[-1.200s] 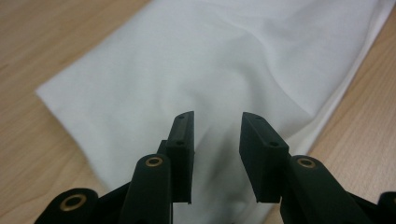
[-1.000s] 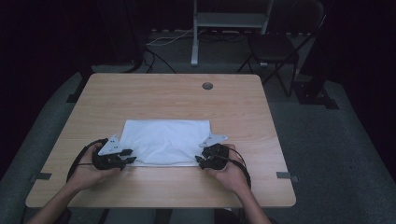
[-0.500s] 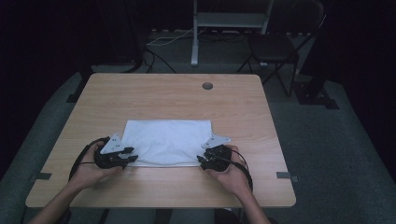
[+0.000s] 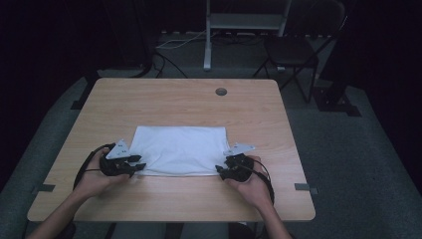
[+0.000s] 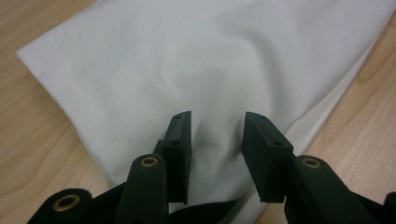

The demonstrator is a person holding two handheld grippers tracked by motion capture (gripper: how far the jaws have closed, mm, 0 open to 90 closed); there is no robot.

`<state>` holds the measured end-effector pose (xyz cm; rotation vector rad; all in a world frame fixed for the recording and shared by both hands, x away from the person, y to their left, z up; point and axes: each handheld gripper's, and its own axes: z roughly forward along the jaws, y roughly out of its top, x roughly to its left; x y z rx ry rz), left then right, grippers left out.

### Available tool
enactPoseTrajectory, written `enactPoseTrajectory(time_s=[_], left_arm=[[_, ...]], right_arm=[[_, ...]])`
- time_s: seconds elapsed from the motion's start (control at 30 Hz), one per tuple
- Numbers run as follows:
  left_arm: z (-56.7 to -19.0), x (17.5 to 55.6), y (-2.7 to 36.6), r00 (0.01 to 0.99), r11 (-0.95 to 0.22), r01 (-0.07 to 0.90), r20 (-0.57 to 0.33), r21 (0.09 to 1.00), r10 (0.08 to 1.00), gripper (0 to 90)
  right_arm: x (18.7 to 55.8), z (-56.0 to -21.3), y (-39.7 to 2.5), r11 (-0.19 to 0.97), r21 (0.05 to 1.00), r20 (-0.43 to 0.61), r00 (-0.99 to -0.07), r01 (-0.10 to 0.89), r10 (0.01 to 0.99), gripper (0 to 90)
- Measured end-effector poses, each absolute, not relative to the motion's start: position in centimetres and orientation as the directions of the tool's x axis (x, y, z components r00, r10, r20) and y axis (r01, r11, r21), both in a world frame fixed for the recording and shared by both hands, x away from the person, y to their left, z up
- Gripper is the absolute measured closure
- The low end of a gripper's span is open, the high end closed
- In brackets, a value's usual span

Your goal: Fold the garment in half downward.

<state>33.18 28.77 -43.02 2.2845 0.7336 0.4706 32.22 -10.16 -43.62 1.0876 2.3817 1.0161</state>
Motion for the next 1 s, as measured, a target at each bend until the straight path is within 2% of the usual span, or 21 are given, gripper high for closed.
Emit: enactPoseTrajectory(time_s=[0.3, 0.4, 0.63, 0.83, 0.93, 1.0], left_arm=[[-43.0, 34.2, 28.8, 0.754, -0.589, 0.387, 0.123, 0.710, 0.645, 62.2], [-42.6, 33.8, 28.7, 0.757, -0.543, 0.386, 0.080, 0.746, 0.649, 61.2], [-42.9, 33.4, 27.9, 0.761, -0.595, 0.373, 0.132, 0.712, 0.635, 59.9], [-43.2, 33.4, 28.2, 0.751, -0.578, 0.381, 0.124, 0.721, 0.649, 60.2], [-43.0, 33.3, 28.5, 0.741, -0.538, 0.385, 0.096, 0.750, 0.664, 58.9], [-42.6, 33.2, 28.9, 0.727, -0.465, 0.389, 0.045, 0.795, 0.685, 54.9]], right_arm=[[33.2, -43.6, -9.8, 0.448, 0.722, -0.008, -0.641, 0.528, 0.767, 46.3], [33.1, -43.2, -9.7, 0.415, 0.747, 0.000, -0.623, 0.520, 0.782, 44.9], [32.8, -43.6, -9.1, 0.447, 0.725, -0.017, -0.635, 0.524, 0.773, 45.1], [32.7, -43.8, -9.8, 0.427, 0.733, -0.003, -0.624, 0.530, 0.781, 45.8], [32.6, -43.6, -9.6, 0.431, 0.732, -0.014, -0.621, 0.528, 0.784, 43.9], [32.4, -43.4, -9.3, 0.424, 0.747, -0.016, -0.624, 0.513, 0.781, 39.0]])
